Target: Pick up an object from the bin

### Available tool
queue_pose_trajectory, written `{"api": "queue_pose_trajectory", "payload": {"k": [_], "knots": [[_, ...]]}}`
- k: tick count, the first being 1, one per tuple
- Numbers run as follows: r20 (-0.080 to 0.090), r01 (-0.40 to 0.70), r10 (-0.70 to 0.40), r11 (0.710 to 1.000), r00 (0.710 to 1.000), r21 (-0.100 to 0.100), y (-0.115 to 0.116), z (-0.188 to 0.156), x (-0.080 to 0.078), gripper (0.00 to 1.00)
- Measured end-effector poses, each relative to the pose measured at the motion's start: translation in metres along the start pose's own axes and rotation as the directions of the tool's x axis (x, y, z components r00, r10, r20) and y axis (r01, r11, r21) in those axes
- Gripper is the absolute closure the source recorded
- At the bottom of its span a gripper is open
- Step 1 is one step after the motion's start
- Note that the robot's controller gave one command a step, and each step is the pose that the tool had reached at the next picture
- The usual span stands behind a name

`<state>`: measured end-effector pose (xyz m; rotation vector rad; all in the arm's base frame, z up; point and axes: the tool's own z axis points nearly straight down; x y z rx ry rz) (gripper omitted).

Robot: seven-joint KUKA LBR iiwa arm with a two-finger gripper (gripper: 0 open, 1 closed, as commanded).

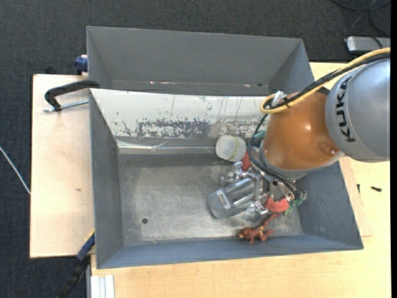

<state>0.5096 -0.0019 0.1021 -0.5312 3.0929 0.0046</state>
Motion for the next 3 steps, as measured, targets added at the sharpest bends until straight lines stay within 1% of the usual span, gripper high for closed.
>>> {"api": "queue_pose_trajectory", "payload": {"k": [1, 2, 3], "knots": [[0.011, 0.254, -0.254, 0.967, 0.967, -0.006, -0.039, 0.021, -0.005, 1.00], [0.011, 0.253, -0.253, 0.967, 0.967, -0.006, -0.039, 0.021, -0.005, 1.00], [-0.003, 0.308, -0.308, 0.951, 0.951, 0.000, -0.036, -0.109, -0.013, 1.00]]}}
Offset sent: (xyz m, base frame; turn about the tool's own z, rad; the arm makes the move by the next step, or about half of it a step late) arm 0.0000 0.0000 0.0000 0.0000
